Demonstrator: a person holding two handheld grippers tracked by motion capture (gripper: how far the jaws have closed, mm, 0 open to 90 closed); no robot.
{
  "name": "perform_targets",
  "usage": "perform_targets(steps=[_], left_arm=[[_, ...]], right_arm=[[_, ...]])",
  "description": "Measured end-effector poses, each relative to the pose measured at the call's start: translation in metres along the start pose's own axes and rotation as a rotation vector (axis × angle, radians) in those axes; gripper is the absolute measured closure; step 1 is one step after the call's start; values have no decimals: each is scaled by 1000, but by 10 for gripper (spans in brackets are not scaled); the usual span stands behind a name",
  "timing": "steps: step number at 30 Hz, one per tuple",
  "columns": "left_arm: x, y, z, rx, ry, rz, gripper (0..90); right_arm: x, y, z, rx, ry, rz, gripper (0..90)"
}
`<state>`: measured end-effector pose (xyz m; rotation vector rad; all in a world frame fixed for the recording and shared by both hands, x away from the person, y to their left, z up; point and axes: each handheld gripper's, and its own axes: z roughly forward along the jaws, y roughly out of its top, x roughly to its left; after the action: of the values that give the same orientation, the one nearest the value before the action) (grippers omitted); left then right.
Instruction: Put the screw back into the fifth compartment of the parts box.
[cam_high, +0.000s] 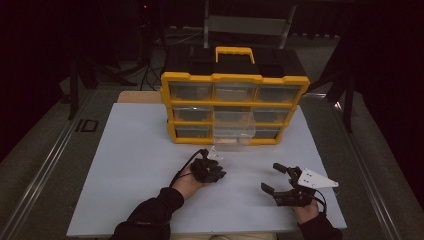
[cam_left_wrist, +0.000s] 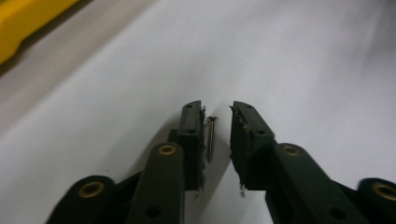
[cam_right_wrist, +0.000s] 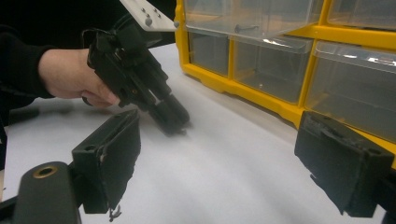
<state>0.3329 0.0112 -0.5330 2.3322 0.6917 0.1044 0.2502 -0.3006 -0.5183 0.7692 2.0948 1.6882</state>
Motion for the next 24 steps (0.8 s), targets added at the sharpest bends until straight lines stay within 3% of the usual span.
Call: perform_targets(steps=[9,24], left_arm=[[1,0,2,-4,5,-17,874],[-3,2,-9,0,-6,-18,886]], right_arm=[[0,0,0,1,1,1,144],[0,0,0,-1,-1,2,143]])
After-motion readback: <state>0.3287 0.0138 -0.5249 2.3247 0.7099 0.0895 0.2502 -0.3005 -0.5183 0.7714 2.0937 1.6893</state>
